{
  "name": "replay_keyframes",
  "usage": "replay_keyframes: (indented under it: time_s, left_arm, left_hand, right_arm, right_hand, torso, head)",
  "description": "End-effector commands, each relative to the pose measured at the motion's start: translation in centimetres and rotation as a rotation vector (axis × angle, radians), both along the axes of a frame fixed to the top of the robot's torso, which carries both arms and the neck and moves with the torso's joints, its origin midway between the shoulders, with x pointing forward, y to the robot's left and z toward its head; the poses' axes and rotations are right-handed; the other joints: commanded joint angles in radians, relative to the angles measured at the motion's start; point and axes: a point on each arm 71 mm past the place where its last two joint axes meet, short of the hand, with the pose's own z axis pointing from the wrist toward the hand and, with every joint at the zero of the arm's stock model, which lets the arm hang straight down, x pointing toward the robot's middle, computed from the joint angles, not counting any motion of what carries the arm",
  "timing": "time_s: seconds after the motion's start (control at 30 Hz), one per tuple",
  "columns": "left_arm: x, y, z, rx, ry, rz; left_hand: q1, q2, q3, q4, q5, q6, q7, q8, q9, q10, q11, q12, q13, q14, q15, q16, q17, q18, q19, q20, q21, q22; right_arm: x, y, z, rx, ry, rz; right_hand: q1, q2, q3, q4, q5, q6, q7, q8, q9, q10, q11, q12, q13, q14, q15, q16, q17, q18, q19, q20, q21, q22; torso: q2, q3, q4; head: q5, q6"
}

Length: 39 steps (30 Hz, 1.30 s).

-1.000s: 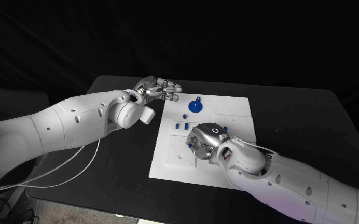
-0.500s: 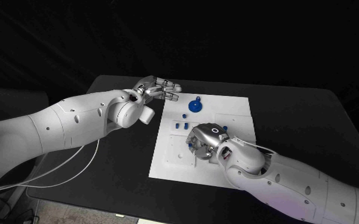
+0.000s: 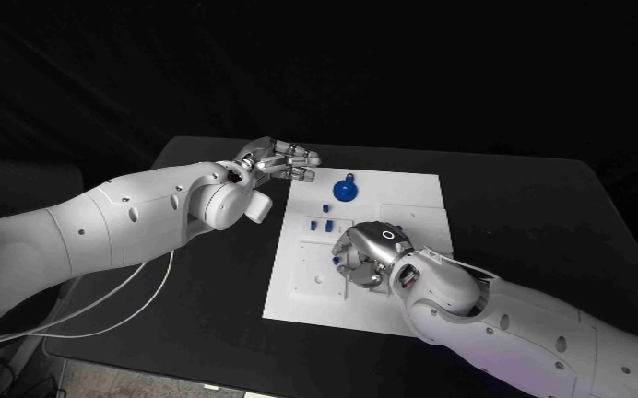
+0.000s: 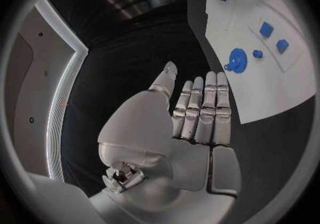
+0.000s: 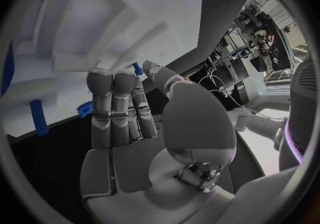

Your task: Assemble the parts on the task board

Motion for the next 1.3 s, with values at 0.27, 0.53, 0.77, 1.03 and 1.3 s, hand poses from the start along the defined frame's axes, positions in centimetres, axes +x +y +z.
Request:
replay_keyframes:
  time_s: [0.27,0.53,0.77,1.03,1.3]
  left_arm:
    - [-0.1,-0.3,0.2,-0.008,0.001,-0.024]
    - [0.1,-0.1,0.1,-0.007,0.002,-0.016]
    - [0.1,-0.1,0.1,-0.009,0.003,-0.016]
    - [0.0,-0.2,-0.1,-0.018,0.013,-0.016]
    - [-0.1,-0.3,-0.2,-0.032,0.026,-0.015]
  left_hand:
    - [0.004,-0.002,-0.001,0.005,0.004,-0.008,0.002,-0.003,0.000,-0.005,0.002,0.001,0.002,-0.005,-0.002,-0.003,0.000,-0.014,-0.001,0.005,0.004,-0.001]
    - [0.004,-0.001,-0.001,0.005,0.003,-0.008,0.002,-0.002,0.000,-0.005,0.001,0.001,0.002,-0.004,-0.002,-0.004,0.001,-0.014,-0.001,0.005,0.004,-0.001]
    - [0.007,0.000,0.001,0.003,0.004,-0.010,0.002,-0.003,0.000,-0.005,0.002,0.001,0.002,-0.003,-0.003,-0.003,0.001,-0.014,0.000,0.004,0.006,-0.001]
    - [0.007,0.001,0.001,0.002,0.005,-0.013,0.003,-0.003,0.000,-0.005,0.002,0.001,0.002,-0.003,-0.003,-0.004,0.001,-0.014,0.000,0.004,0.006,-0.002]
    - [0.007,0.001,0.001,0.002,0.005,-0.018,0.003,-0.003,0.000,-0.005,0.002,0.001,0.002,-0.003,-0.003,-0.003,0.001,-0.014,0.000,0.004,0.006,-0.002]
  right_arm:
    - [0.5,-1.4,2.3,0.112,0.007,-0.050]
    - [1.2,-3.3,4.7,0.156,0.047,-0.079]
    - [2.4,-6.0,6.3,0.106,0.016,-0.145]
    - [3.6,-8.2,5.7,0.002,0.028,-0.195]
    - [4.2,-9.0,4.9,-0.074,0.066,-0.207]
  right_hand:
    - [0.022,0.003,-0.066,0.011,0.029,-0.011,0.000,-0.005,-0.002,0.003,-0.003,0.000,0.001,-0.003,0.005,0.028,-0.034,0.018,0.053,0.006,0.034,-0.034]
    - [0.008,0.019,-0.065,0.028,0.030,-0.010,0.004,-0.005,-0.002,0.033,-0.010,0.000,0.001,-0.001,0.000,0.040,-0.046,0.015,0.053,0.001,0.048,-0.045]
    - [0.008,0.016,-0.055,0.026,-0.041,-0.042,0.005,-0.005,-0.004,0.003,-0.003,0.000,0.000,-0.004,0.007,0.048,-0.061,0.014,0.051,0.006,0.047,-0.064]
    - [0.050,0.019,-0.149,0.059,-0.153,-0.072,-0.006,-0.005,-0.004,-0.030,0.005,0.000,0.000,-0.005,0.018,0.058,-0.079,0.018,0.050,0.017,0.045,-0.085]
    - [0.071,0.017,-0.206,0.093,-0.176,-0.077,-0.015,-0.005,-0.004,-0.040,0.005,0.000,0.000,-0.011,0.020,0.063,-0.086,0.016,0.048,0.019,0.038,-0.100]
  torso:
    - [-0.002,0.0012,0.0000]
    - [-0.004,0.0019,-0.0045]
    - [-0.007,0.0035,-0.0107]
    - [-0.007,0.0044,-0.0094]
    - [-0.005,0.0040,-0.0096]
  head:
    - [-0.005,0.012]
    - [-0.014,0.022]
    - [-0.013,0.029]
    - [-0.009,0.028]
    - [-0.010,0.026]
